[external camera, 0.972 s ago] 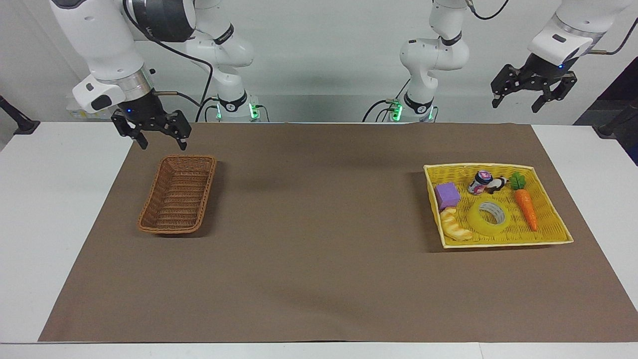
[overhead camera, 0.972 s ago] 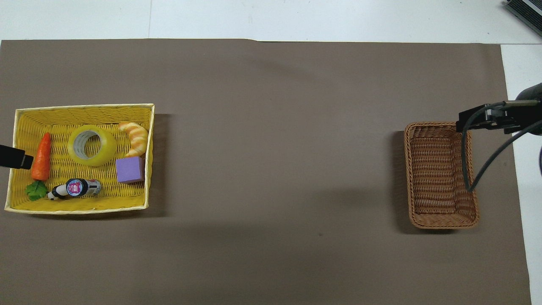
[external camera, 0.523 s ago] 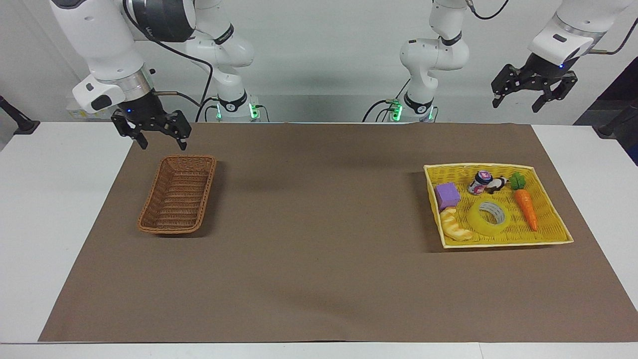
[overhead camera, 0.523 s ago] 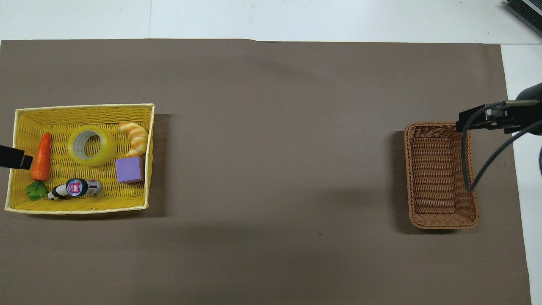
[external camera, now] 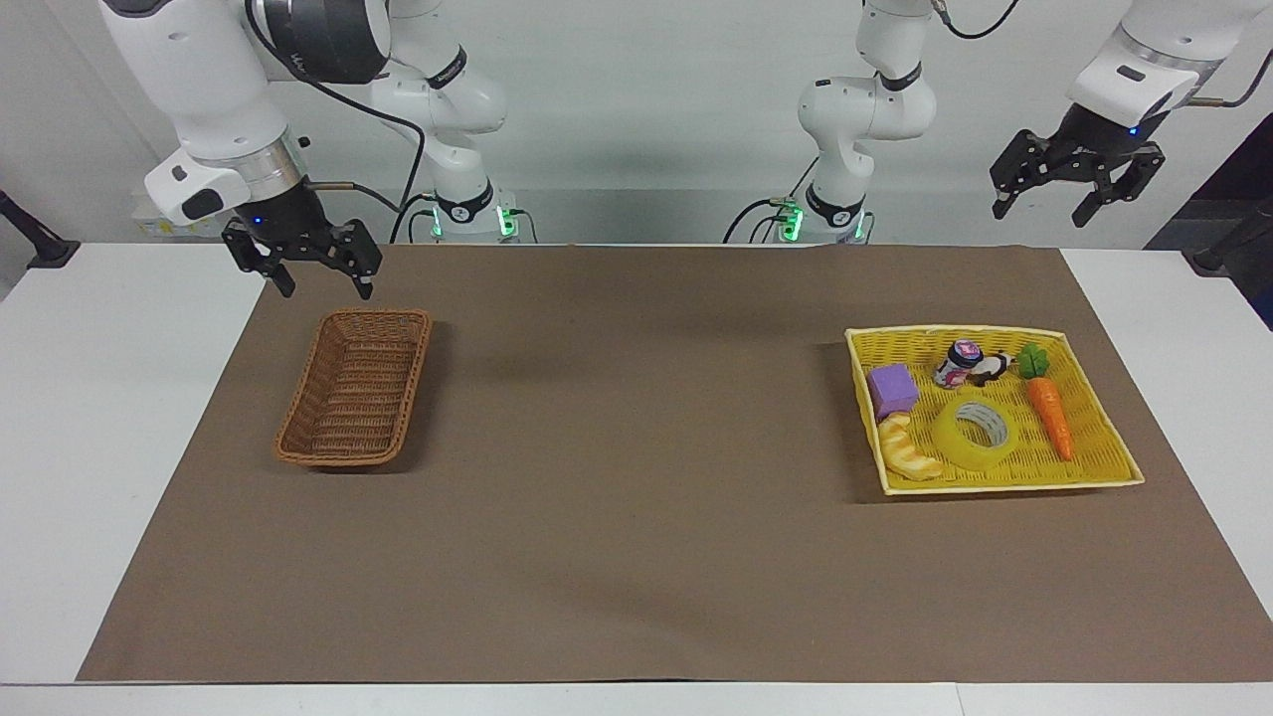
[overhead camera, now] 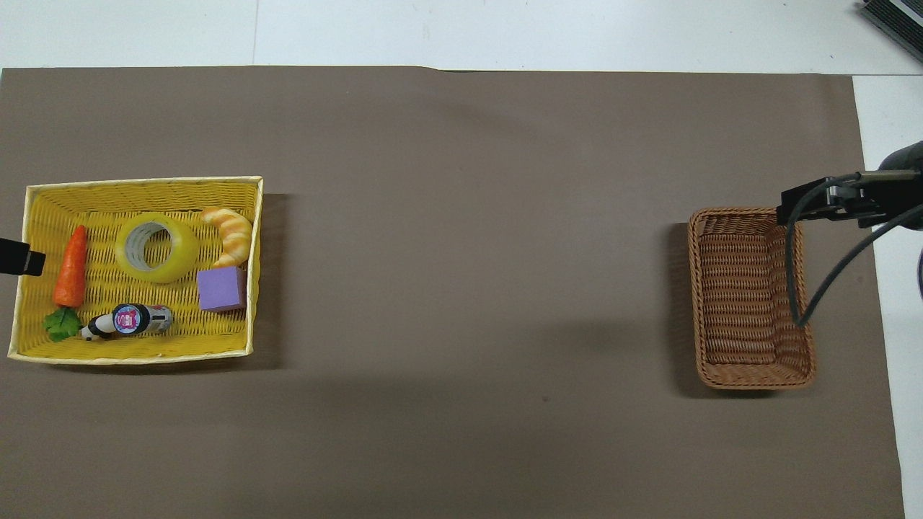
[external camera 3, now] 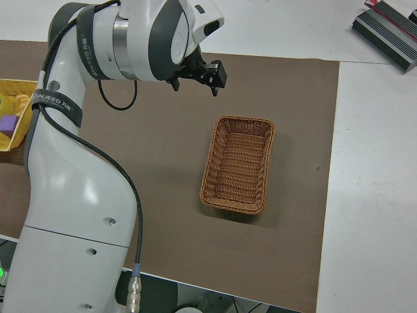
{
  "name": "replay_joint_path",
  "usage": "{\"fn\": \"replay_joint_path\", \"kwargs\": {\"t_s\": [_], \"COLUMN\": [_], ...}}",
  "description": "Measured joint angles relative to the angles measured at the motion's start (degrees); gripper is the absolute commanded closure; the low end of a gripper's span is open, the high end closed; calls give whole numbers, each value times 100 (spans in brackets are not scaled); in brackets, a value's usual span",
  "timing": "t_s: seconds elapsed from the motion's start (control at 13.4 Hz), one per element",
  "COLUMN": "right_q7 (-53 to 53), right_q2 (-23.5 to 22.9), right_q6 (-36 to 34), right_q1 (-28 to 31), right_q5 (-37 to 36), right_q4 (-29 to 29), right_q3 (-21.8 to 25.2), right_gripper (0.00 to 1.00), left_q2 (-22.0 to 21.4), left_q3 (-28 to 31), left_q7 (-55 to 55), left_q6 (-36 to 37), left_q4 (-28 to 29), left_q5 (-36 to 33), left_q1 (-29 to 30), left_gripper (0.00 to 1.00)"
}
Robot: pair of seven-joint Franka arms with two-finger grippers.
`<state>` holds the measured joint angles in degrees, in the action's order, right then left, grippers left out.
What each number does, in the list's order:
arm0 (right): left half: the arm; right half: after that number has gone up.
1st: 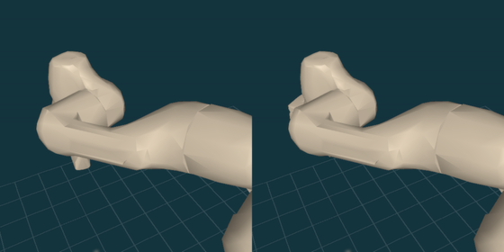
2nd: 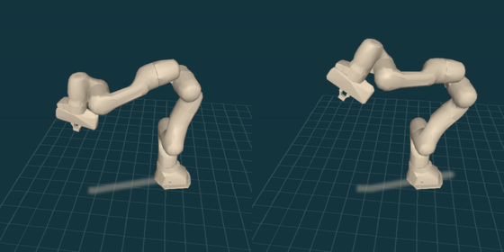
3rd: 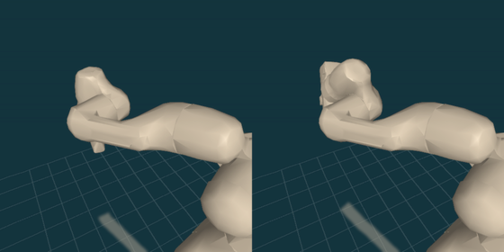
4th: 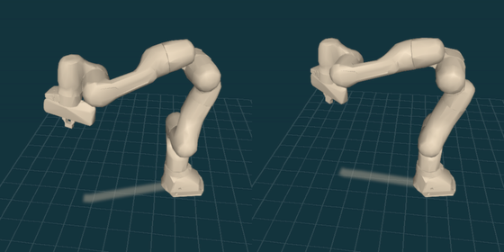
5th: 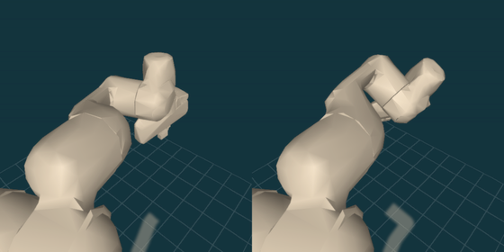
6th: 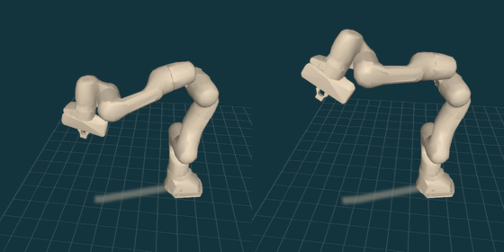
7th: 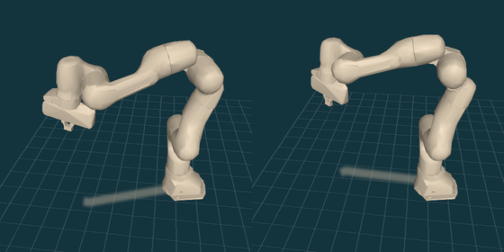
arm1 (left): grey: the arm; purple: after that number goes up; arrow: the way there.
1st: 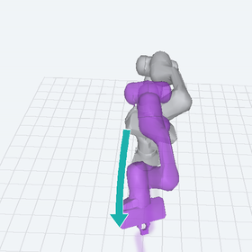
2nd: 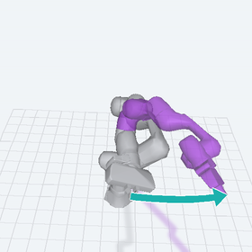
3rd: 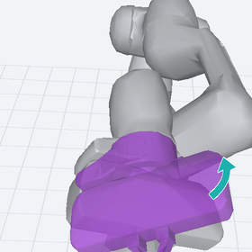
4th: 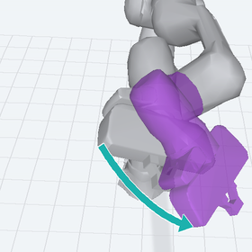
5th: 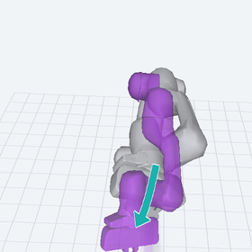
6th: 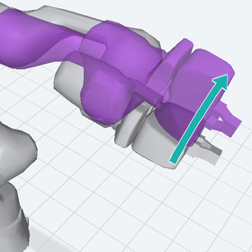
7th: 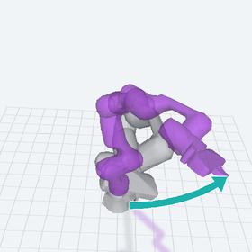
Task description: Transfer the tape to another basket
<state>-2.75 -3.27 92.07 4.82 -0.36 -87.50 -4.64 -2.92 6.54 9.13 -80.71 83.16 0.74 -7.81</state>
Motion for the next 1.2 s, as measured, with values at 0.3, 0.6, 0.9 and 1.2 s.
{"fn": "replay_joint_path", "kwargs": {"t_s": [0.3, 0.6, 0.9, 1.2], "right_q7": [0, 0, 0, 0], "right_q2": [0, 0, 0, 0], "right_q6": [0, 0, 0, 0], "right_q1": [0, 0, 0, 0], "right_q5": [0, 0, 0, 0], "right_q4": [0, 0, 0, 0], "right_q3": [0, 0, 0, 0], "right_gripper": [0, 0, 0, 0], "left_q2": [0, 0, 0, 0], "left_q3": [24, 29, 30, 30], "left_q7": [0, 0, 0, 2], "left_q6": [-69, -124, -198, -309], "left_q4": [16, 19, 33, 42], "left_q5": [0, 0, 0, 0], "left_q1": [8, 14, 26, 126], "left_gripper": [0, 0, 0, 0]}}
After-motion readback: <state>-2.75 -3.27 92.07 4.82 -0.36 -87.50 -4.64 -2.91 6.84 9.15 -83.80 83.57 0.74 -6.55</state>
